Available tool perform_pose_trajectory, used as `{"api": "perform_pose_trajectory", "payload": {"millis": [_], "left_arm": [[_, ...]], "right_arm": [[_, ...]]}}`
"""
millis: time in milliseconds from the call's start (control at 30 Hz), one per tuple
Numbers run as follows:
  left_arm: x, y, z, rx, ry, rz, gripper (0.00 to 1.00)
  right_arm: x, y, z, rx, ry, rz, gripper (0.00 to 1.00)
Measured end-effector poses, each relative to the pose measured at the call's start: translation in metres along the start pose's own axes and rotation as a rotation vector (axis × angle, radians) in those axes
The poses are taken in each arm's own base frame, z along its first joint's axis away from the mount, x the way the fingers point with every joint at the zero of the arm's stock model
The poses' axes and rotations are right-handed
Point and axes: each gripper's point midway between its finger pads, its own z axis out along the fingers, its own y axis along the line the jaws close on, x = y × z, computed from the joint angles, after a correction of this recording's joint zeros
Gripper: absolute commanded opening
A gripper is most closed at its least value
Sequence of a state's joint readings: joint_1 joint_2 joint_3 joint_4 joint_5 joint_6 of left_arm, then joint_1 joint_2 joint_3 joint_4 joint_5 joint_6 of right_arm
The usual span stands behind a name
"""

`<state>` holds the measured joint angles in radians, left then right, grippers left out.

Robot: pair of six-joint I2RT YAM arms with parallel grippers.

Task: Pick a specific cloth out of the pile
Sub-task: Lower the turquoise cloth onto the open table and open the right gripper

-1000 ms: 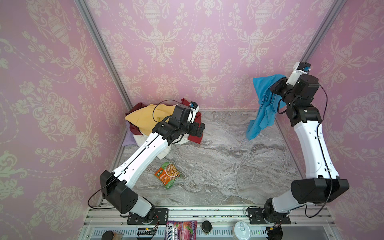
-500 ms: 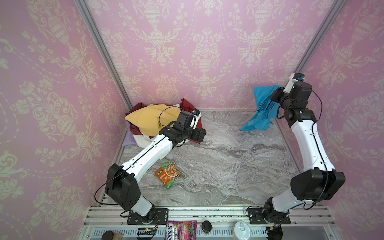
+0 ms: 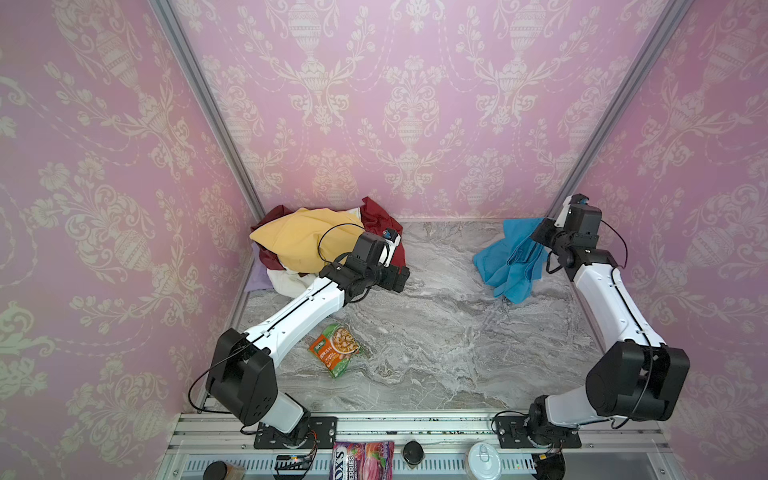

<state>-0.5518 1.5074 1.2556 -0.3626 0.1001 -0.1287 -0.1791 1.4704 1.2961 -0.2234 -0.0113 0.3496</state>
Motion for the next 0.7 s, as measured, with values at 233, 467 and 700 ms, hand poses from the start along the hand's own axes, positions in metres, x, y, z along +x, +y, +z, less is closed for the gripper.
{"api": "perform_pose_trajectory", "payload": {"millis": [233, 467, 700], "left_arm": [[-0.009, -0.002, -0.009, 0.004, -0.035, 0.003, 0.97], [-0.007, -0.001, -0.010, 0.004, -0.039, 0.003, 0.97], [-0.008, 0.001, -0.010, 0.000, -0.044, -0.002, 0.97]], "right_arm": [[0.024, -0.009, 0.028, 0.030, 0.089, -0.004, 0.00], [0.044, -0.017, 0.078, 0.060, 0.182, -0.040, 0.00], [0.049, -0.021, 0.117, 0.070, 0.221, -0.114, 0.00]]}}
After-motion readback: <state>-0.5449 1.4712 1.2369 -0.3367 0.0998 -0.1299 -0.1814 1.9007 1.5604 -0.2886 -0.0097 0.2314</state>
